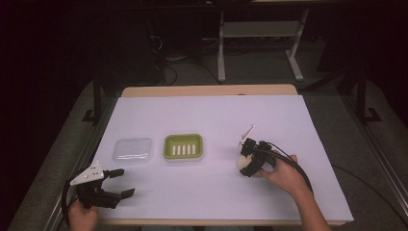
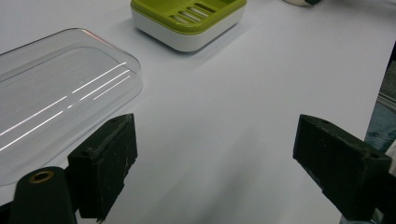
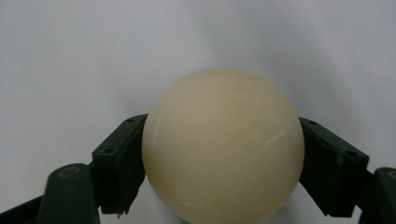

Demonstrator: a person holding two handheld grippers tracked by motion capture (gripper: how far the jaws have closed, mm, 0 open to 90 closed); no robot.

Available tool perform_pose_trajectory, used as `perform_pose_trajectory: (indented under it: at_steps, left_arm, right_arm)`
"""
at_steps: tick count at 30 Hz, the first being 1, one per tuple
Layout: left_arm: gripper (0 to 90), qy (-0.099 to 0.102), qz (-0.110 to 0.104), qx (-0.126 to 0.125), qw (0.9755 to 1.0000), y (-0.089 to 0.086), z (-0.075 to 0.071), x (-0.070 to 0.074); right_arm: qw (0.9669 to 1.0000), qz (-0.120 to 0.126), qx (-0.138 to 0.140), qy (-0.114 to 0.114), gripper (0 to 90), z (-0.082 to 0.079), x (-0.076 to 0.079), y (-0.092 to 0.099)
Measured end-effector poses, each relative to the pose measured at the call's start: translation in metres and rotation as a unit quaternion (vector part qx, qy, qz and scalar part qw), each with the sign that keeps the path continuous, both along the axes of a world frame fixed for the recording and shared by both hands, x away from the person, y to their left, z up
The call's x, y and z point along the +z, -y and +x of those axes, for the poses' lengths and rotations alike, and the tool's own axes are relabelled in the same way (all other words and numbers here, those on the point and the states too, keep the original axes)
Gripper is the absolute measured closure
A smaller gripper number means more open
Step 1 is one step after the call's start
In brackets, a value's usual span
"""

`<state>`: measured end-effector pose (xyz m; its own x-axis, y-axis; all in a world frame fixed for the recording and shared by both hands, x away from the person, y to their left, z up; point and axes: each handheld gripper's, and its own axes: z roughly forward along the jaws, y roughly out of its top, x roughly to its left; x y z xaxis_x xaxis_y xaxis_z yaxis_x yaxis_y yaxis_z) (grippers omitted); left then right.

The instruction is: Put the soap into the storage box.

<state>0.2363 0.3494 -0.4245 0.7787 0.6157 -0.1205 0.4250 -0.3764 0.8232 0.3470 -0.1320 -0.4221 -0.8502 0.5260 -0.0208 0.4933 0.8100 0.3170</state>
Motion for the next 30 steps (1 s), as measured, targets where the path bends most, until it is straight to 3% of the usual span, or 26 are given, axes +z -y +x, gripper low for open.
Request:
perform_pose_trajectory:
  at_steps: [13,30]
  left_arm:
    - [12.9,0.001,0.002,0.000,1.0000,-0.001,0.000,0.001]
    - [12.9,0.000,0.003,0.000,1.0000,-0.001,0.000,0.001]
  right_arm:
    - [0.9999,0.000,-0.008,-0.012,23.3,0.002,0.002,0.001]
    - [0.9979,0.060,-0.013,-0.019,23.3,0.011,0.027,0.004]
